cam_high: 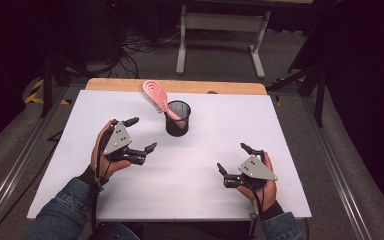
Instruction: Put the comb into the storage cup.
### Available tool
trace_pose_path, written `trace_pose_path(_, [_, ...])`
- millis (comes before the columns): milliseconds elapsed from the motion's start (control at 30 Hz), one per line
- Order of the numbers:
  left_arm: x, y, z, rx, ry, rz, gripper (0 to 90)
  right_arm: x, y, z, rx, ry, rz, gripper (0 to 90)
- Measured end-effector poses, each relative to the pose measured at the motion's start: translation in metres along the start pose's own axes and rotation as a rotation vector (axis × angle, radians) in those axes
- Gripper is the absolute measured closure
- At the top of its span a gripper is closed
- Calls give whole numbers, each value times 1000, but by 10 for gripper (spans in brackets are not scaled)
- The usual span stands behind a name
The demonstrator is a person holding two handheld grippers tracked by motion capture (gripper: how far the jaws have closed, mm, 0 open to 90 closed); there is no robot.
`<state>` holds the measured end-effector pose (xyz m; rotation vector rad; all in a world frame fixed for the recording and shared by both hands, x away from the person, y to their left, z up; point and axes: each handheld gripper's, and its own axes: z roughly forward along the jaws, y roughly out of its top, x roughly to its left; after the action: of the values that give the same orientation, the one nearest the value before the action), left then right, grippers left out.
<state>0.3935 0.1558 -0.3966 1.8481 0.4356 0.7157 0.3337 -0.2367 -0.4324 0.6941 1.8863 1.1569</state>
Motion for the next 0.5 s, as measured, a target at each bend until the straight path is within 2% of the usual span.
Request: trace_pose_path(500, [-8, -5, -17, 4, -7, 27, 65, -1, 0, -1, -5, -1, 7, 48])
